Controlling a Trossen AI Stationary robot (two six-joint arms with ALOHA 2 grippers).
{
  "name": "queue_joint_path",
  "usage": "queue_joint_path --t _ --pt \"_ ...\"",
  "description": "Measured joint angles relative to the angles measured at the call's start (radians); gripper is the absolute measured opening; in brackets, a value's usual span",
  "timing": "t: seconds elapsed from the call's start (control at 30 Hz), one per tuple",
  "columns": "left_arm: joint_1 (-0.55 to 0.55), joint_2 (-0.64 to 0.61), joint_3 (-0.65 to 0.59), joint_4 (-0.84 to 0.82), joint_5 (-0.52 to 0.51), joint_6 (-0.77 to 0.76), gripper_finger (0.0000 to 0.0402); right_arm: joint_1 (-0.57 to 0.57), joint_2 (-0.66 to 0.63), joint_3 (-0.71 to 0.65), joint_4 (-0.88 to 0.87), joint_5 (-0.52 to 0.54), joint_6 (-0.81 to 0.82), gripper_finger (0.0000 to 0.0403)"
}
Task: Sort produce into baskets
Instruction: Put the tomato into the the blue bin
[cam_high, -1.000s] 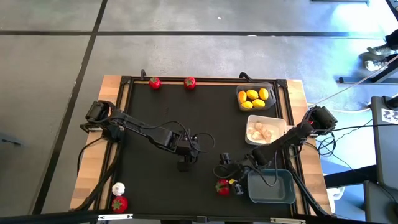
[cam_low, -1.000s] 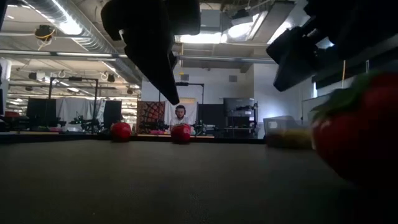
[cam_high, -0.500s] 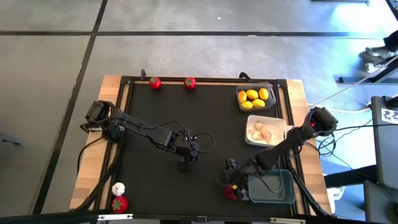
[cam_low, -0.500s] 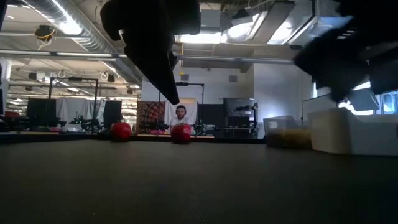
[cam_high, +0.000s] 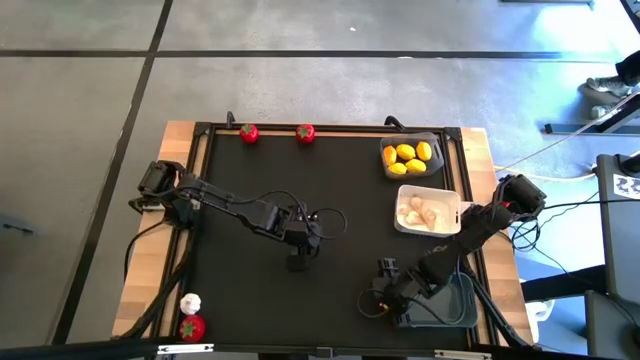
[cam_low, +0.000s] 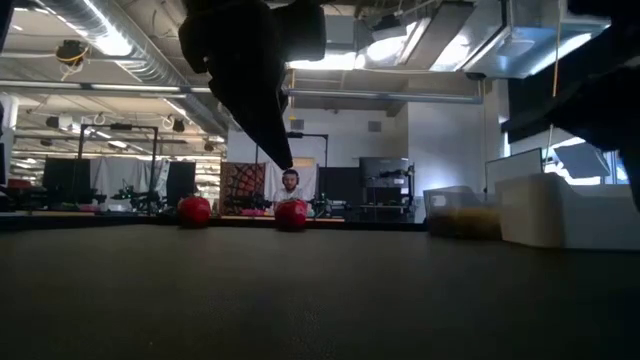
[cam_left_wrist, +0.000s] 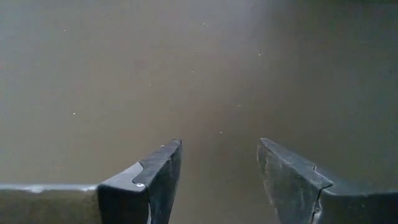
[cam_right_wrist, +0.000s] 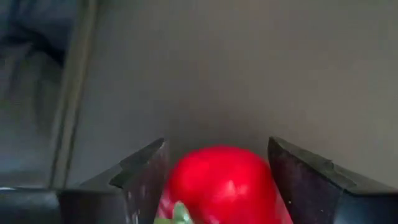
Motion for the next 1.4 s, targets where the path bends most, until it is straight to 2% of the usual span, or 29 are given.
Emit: queue_joint_path --t 0.27,0.47,0.57,0.93,1.2,1.4 --pt "-0.001 0.0 0.0 0.0 0.0 -0.003 0.0205 -0.006 0.0 0.039 -0.107 0.0 -0.008 0.0273" --pt "-0.001 0.0 0.0 0.0 0.0 -0.003 0.0205 -0.007 0.0 0.151 -0.324 -0.017 -0.006 0.0273" --pt "-0.001 0.0 0.0 0.0 0.0 -0.004 0.0205 -0.007 0.0 0.169 -0.371 -0.023 0.021 0.0273" --pt "-0.001 0.0 0.0 0.001 0.001 -0.004 0.0205 -0.007 0.0 0.171 -0.361 -0.027 0.099 0.0273" --pt "-0.001 0.0 0.0 0.001 0.001 -0.005 0.0205 -0.007 0.0 0.171 -0.36 -0.043 0.097 0.0276" --pt "-0.001 0.0 0.0 0.001 0.001 -0.004 0.0205 -0.007 0.0 0.171 -0.36 -0.036 0.095 0.0332"
